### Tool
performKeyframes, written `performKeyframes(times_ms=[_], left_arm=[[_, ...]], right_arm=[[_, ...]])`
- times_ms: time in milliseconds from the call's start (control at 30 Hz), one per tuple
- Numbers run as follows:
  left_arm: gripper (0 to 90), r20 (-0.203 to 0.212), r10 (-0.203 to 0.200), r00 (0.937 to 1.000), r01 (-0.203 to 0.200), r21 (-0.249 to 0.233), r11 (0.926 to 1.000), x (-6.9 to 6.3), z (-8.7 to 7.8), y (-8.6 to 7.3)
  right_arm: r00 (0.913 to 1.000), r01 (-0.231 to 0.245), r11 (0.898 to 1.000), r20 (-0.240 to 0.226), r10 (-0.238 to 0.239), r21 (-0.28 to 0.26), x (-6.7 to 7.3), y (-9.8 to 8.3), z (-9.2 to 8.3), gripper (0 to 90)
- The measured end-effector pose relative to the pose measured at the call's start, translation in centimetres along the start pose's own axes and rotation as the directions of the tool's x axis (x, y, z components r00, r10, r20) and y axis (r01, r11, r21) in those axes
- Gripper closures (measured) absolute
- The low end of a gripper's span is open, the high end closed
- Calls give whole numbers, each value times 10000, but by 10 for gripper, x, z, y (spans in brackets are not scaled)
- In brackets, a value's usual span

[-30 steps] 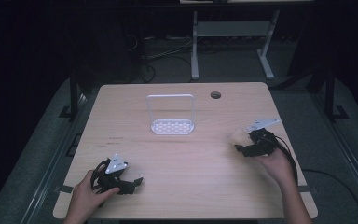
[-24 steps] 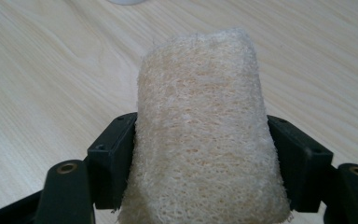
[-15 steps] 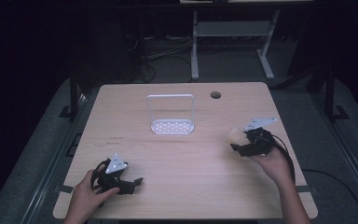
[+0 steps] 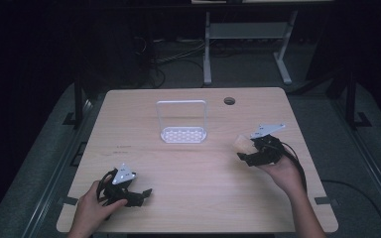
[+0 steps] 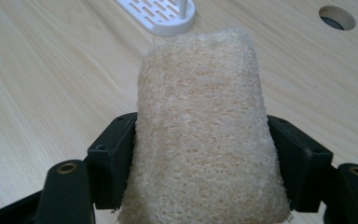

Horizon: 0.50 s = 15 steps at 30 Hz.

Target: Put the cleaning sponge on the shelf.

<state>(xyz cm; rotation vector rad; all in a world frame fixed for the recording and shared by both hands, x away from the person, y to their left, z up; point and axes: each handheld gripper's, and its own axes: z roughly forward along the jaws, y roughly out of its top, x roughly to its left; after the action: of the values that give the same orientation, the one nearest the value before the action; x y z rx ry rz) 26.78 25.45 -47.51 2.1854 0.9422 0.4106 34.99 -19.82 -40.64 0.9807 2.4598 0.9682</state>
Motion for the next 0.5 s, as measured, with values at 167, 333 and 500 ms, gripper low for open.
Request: performKeyframes(times_ms=[167, 333, 500], left_arm=[[122, 2, -1, 10000, 1, 2, 10000, 0, 0, 0], [121, 3, -1, 10000, 1, -1, 10000, 0, 0, 0], [122, 2, 0, 10000, 0, 1, 10000, 0, 0, 0]], right_arm=[[9998, 149, 9999, -121, -149, -12, 4, 7, 4, 298], [9995, 217, 9997, -239, -218, -58, 7, 14, 9, 298], [9989, 317, 9995, -338, -318, -26, 11, 21, 14, 298]])
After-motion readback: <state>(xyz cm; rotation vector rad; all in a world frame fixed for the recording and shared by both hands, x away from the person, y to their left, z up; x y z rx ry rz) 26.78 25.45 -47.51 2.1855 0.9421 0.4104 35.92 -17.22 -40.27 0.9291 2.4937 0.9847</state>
